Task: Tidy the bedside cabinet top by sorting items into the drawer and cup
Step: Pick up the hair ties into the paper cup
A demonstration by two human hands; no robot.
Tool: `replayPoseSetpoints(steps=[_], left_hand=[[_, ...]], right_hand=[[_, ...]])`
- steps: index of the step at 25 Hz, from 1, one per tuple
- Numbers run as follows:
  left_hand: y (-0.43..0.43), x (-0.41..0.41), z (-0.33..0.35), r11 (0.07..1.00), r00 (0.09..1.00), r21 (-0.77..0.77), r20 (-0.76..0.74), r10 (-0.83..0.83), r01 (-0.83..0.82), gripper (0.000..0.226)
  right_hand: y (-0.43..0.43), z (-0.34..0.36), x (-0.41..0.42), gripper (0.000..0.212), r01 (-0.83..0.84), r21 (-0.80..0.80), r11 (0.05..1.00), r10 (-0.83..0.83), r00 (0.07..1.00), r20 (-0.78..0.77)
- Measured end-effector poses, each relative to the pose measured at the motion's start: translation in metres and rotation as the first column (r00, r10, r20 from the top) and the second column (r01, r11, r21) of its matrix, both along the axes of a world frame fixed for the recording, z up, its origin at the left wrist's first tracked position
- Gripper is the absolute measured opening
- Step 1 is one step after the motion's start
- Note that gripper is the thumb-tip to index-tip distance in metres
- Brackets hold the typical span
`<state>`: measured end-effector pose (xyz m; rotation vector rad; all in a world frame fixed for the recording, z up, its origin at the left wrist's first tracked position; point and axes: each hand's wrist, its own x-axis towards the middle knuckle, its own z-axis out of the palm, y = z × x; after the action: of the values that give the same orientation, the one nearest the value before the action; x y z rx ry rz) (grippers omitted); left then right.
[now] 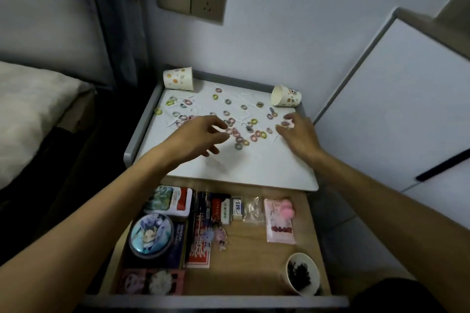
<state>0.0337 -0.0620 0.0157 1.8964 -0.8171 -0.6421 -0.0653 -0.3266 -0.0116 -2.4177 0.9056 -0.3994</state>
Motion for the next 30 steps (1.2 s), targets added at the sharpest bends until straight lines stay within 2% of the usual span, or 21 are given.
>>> replayPoseSetpoints(steps=[1, 2, 3, 4, 5, 6, 8, 10, 12, 15, 16, 17, 18, 19, 20, 21, 23, 25, 27, 29, 30], left_hand=[[-0.001, 0.006, -0.003, 1.000, 1.000, -0.018, -0.009, 0.017, -0.017, 0.027], [-0.001, 0.012, -0.007, 0.999, 0.999, -0.033, -0.014, 0.042, -0.042, 0.027], [0.000, 0.018, -0.011, 0.997, 0.998, -0.037, -0.008, 0.070, -0.070, 0.027], [0.000, 0.023, -0.016, 0.996, 0.996, -0.027, 0.019, 0.091, -0.090, 0.027], [-0.001, 0.028, -0.021, 0.995, 0.993, -0.010, 0.061, 0.101, -0.100, 0.028], [-0.001, 0.031, -0.026, 0.995, 0.989, 0.008, 0.104, 0.101, -0.103, 0.029], [-0.003, 0.037, -0.030, 0.995, 0.981, 0.034, 0.172, 0.090, -0.098, 0.033], [-0.007, 0.043, -0.033, 0.994, 0.981, 0.049, 0.177, 0.083, -0.093, 0.034], [-0.012, 0.046, -0.036, 0.996, 0.986, 0.043, 0.148, 0.072, -0.079, 0.034], [-0.018, 0.046, -0.037, 0.995, 0.988, 0.017, 0.123, 0.095, -0.098, 0.041], [-0.019, 0.045, -0.038, 0.993, 0.986, 0.006, 0.119, 0.113, -0.114, 0.048], [-0.020, 0.042, -0.038, 0.991, 0.984, -0.015, 0.117, 0.132, -0.131, 0.055], [-0.020, 0.040, -0.037, 0.989, 0.982, -0.044, 0.124, 0.145, -0.140, 0.064], [-0.021, 0.036, -0.036, 0.988, 0.980, -0.075, 0.138, 0.144, -0.135, 0.073], [-0.022, 0.033, -0.034, 0.988, 0.980, -0.108, 0.152, 0.129, -0.114, 0.084], [-0.024, 0.029, -0.033, 0.985, 0.983, -0.149, 0.152, 0.105, -0.082, 0.092], [-0.026, 0.021, -0.028, 0.967, 0.991, -0.252, 0.115, 0.062, -0.032, 0.097], [-0.026, 0.016, -0.026, 0.953, 0.986, -0.298, 0.137, 0.097, -0.053, 0.098], [-0.022, 0.015, -0.024, 0.953, 0.955, -0.282, 0.237, 0.179, -0.109, 0.097], [-0.018, 0.016, -0.024, 0.959, 0.936, -0.242, 0.280, 0.213, -0.145, 0.098], [-0.016, 0.017, -0.025, 0.965, 0.935, -0.215, 0.288, 0.207, -0.148, 0.098]], right_hand=[[-0.013, 0.005, 0.018, 0.042, 0.016, -0.059, 0.998, -0.017, 1.000, -0.023], [-0.027, 0.009, 0.035, 0.043, -0.005, -0.194, 0.981, -0.013, 0.996, -0.092], [-0.041, 0.013, 0.053, 0.044, -0.082, -0.389, 0.918, -0.007, 0.975, -0.223], [-0.054, 0.015, 0.069, 0.045, -0.203, -0.548, 0.811, -0.022, 0.926, -0.376], [-0.066, 0.016, 0.086, 0.044, -0.332, -0.632, 0.701, -0.056, 0.857, -0.513], [-0.074, 0.016, 0.099, 0.040, -0.419, -0.649, 0.635, -0.104, 0.786, -0.609], [-0.086, 0.012, 0.119, 0.033, -0.488, -0.651, 0.581, -0.216, 0.679, -0.701], [-0.092, 0.009, 0.129, 0.027, -0.508, -0.661, 0.552, -0.275, 0.638, -0.719], [-0.093, 0.010, 0.130, 0.023, -0.519, -0.692, 0.502, -0.288, 0.654, -0.700], [-0.080, 0.026, 0.124, 0.021, -0.502, -0.739, 0.449, -0.223, 0.738, -0.637], [-0.070, 0.033, 0.119, 0.022, -0.472, -0.755, 0.455, -0.140, 0.800, -0.584], [-0.057, 0.041, 0.111, 0.026, -0.418, -0.750, 0.513, -0.014, 0.869, -0.494], [-0.039, 0.049, 0.098, 0.027, -0.360, -0.681, 0.638, 0.133, 0.922, -0.363], [-0.018, 0.056, 0.083, 0.024, -0.343, -0.528, 0.777, 0.280, 0.939, -0.197], [0.005, 0.061, 0.068, 0.017, -0.383, -0.337, 0.860, 0.400, 0.916, -0.020], [0.028, 0.063, 0.052, 0.012, -0.460, -0.167, 0.872, 0.480, 0.870, 0.112], [0.066, 0.061, 0.026, 0.010, -0.605, 0.044, 0.795, 0.586, 0.785, 0.200], [0.082, 0.055, 0.012, 0.015, -0.669, 0.179, 0.722, 0.636, 0.743, 0.211], [0.074, 0.047, 0.009, 0.016, -0.648, 0.245, 0.721, 0.601, 0.761, 0.242], [0.046, 0.033, 0.017, 0.014, -0.456, 0.217, 0.863, 0.413, 0.885, 0.218], [0.027, 0.023, 0.022, 0.016, -0.292, 0.165, 0.942, 0.272, 0.953, 0.135]])
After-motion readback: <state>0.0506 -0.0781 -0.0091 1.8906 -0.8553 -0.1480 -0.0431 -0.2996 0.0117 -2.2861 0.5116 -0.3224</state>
